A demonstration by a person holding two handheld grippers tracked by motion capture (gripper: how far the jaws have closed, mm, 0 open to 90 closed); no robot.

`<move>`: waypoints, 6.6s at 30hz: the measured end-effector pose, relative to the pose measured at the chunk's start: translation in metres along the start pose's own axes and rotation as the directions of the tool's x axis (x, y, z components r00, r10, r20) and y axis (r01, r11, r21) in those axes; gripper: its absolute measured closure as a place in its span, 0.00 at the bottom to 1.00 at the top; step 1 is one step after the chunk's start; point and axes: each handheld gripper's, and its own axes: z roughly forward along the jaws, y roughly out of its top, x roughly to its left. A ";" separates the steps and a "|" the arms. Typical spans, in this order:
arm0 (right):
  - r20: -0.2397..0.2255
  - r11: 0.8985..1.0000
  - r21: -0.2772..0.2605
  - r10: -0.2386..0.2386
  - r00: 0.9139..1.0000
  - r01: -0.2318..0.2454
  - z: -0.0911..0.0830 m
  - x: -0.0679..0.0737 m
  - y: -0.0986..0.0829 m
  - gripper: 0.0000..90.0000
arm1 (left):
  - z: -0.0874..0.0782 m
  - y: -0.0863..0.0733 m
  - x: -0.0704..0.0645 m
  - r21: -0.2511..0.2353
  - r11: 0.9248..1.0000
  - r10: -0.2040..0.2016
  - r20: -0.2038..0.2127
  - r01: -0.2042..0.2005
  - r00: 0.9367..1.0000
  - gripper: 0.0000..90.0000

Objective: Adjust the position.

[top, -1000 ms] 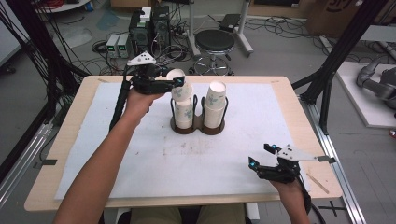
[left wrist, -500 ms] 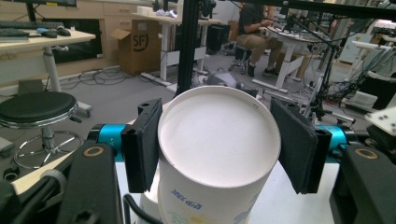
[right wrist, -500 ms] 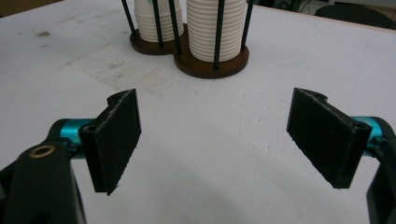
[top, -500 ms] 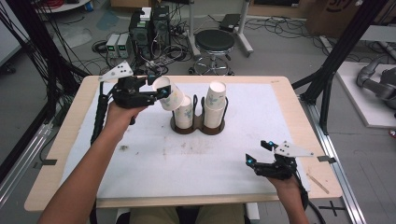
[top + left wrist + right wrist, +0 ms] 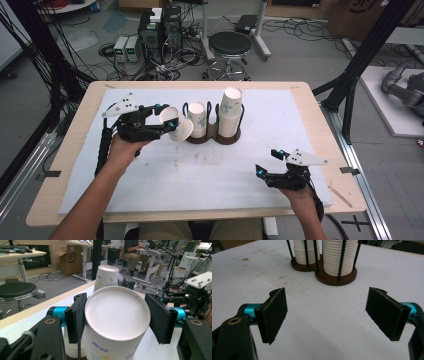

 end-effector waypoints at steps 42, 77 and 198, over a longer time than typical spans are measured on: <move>-0.374 0.987 -0.027 -0.159 0.914 0.160 0.070 0.057 0.042 0.20 | 0.029 -0.054 -0.052 0.095 0.995 0.000 0.166 -0.016 0.986 0.41; -0.520 0.968 -0.044 -0.234 0.821 0.247 0.093 0.074 0.048 0.30 | 0.048 -0.050 -0.071 0.106 0.994 0.003 0.305 -0.037 0.952 0.41; -0.485 0.988 -0.044 -0.150 0.861 0.148 0.063 0.052 0.049 0.23 | 0.023 -0.081 -0.049 0.076 0.995 0.027 0.352 -0.057 0.936 0.41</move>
